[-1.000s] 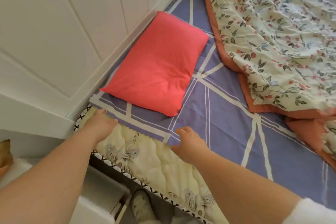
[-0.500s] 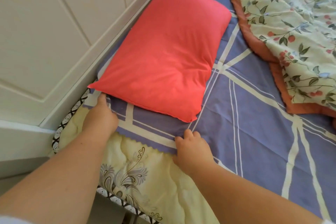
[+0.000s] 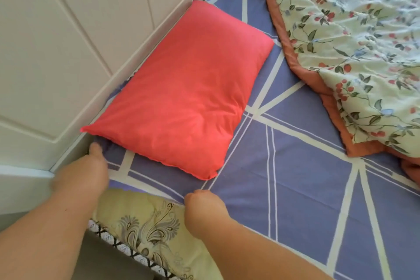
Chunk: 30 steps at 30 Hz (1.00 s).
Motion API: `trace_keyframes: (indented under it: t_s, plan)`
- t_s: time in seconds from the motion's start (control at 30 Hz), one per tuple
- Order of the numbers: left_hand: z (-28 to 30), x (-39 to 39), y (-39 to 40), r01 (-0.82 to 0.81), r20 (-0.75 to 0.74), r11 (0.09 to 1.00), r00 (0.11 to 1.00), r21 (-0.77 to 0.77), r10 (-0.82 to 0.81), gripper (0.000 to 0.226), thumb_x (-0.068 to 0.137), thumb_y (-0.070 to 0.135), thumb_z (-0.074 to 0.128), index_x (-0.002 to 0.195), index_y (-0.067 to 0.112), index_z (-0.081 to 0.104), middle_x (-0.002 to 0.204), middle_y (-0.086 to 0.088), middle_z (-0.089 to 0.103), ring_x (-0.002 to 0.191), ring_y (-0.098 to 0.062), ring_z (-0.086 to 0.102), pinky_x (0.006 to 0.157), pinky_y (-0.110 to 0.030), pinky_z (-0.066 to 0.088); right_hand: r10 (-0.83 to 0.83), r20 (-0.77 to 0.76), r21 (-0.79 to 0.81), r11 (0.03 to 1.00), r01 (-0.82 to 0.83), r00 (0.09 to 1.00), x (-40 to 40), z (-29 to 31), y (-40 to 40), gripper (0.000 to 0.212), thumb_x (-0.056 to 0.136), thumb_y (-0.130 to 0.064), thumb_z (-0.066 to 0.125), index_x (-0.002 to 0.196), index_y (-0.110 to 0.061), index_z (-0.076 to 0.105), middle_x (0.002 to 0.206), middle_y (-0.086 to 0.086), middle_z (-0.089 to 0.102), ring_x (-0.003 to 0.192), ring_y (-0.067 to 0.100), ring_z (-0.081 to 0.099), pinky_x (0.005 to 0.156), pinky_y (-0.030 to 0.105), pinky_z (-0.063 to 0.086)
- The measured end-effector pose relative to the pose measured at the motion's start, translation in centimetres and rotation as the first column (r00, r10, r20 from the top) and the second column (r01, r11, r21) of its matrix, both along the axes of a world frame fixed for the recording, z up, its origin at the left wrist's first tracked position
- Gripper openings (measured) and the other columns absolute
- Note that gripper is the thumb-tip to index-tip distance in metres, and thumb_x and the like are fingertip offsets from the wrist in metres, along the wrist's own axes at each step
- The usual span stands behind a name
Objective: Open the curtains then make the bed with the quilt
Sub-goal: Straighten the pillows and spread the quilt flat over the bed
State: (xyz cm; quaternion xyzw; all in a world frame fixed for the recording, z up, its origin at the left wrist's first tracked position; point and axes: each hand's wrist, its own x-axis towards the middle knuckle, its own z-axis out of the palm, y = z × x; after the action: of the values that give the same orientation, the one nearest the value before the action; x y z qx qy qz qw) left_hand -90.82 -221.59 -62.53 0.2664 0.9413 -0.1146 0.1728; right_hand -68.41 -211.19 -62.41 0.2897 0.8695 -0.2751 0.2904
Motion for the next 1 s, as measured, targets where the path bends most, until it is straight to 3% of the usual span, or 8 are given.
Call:
trace_keyframes:
  t_s: [0.07,0.23,0.3,0.4,0.53,0.77,0.9,1.0]
  plan:
    - [0.1,0.0,-0.7,-0.104,0.082,0.993,0.991,-0.058,0.108,0.041,0.086,0.008,0.049,0.124,0.002,0.035,0.102,-0.027,0.063,0.096,-0.042,0.062,0.082,-0.044,0.049,-0.028,-0.018,-0.063,0.998,0.027,0.999,0.6,0.0,0.1,0.027,0.089,-0.020,0.048,0.111,-0.008,0.056,0.114,0.017,0.055,0.108,0.038,0.050,0.084,0.042,0.043]
    - [3.3,3.1,2.0,-0.118,0.179,0.990,0.975,-0.082,0.131,0.035,0.086,0.020,0.050,0.118,0.010,0.040,0.115,-0.018,0.060,0.104,-0.036,0.059,0.083,-0.039,0.047,-0.134,0.036,-0.163,0.977,0.139,0.990,3.7,2.5,2.2,0.049,0.089,-0.034,0.053,0.134,-0.017,0.046,0.130,0.012,0.049,0.122,0.034,0.044,0.097,0.043,0.042]
    - [5.4,5.1,5.0,-0.054,0.215,0.998,0.975,-0.017,0.057,0.043,0.086,0.022,0.051,0.125,0.012,0.036,0.118,-0.018,0.058,0.106,-0.036,0.057,0.082,-0.038,0.046,-0.209,0.048,-0.096,0.972,0.213,0.977,5.8,4.6,4.3,0.048,0.090,-0.033,0.052,0.135,-0.018,0.045,0.133,0.011,0.046,0.125,0.034,0.043,0.099,0.043,0.041]
    - [8.5,8.5,10.2,0.116,0.313,0.986,0.938,0.118,-0.148,0.060,0.086,0.029,0.053,0.141,0.015,0.032,0.135,-0.018,0.047,0.120,-0.035,0.049,0.096,-0.039,0.041,-0.278,0.093,0.013,0.961,0.278,0.956,9.5,7.5,8.3,0.048,0.092,-0.032,0.048,0.138,-0.021,0.041,0.139,0.009,0.041,0.126,0.033,0.041,0.100,0.042,0.040]
    - [10.4,13.6,16.0,0.352,0.313,0.910,0.858,0.217,-0.407,0.060,0.085,0.032,0.056,0.140,0.019,0.038,0.138,-0.016,0.040,0.125,-0.034,0.043,0.106,-0.037,0.035,-0.406,0.126,0.173,0.907,0.383,0.905,15.1,9.9,15.0,0.050,0.095,-0.033,0.044,0.143,-0.025,0.035,0.144,0.006,0.035,0.127,0.030,0.039,0.098,0.043,0.042]
    - [3.8,21.2,22.7,0.445,0.381,0.871,0.784,0.207,-0.490,0.079,0.085,0.036,0.059,0.149,0.025,0.014,0.159,-0.002,0.001,0.144,-0.028,0.013,0.116,-0.040,0.019,-0.514,0.191,0.264,0.848,0.461,0.836,21.8,6.4,23.2,0.052,0.093,-0.028,0.045,0.143,-0.028,0.033,0.148,0.005,0.022,0.122,0.030,0.044,0.091,0.040,0.047]
    - [-0.1,23.4,24.9,0.410,0.396,0.911,0.831,0.041,-0.391,0.107,0.075,0.051,0.067,0.146,0.040,-0.013,0.158,-0.001,-0.016,0.144,-0.036,-0.001,0.115,-0.049,0.017,-0.489,0.201,0.310,0.854,0.418,0.849,23.3,3.2,27.0,0.051,0.092,-0.039,0.047,0.140,-0.042,0.032,0.153,0.006,0.011,0.132,0.037,0.028,0.102,0.048,0.039]
    - [-2.6,24.5,25.1,0.388,0.422,0.918,0.848,-0.082,-0.321,0.120,0.069,0.049,0.074,0.143,0.041,-0.018,0.154,0.000,-0.029,0.142,-0.040,-0.014,0.112,-0.052,0.021,-0.509,0.230,0.265,0.853,0.450,0.830,23.9,0.2,29.4,0.055,0.091,-0.045,0.047,0.141,-0.046,0.026,0.158,0.003,-0.006,0.136,0.040,0.022,0.106,0.050,0.034]
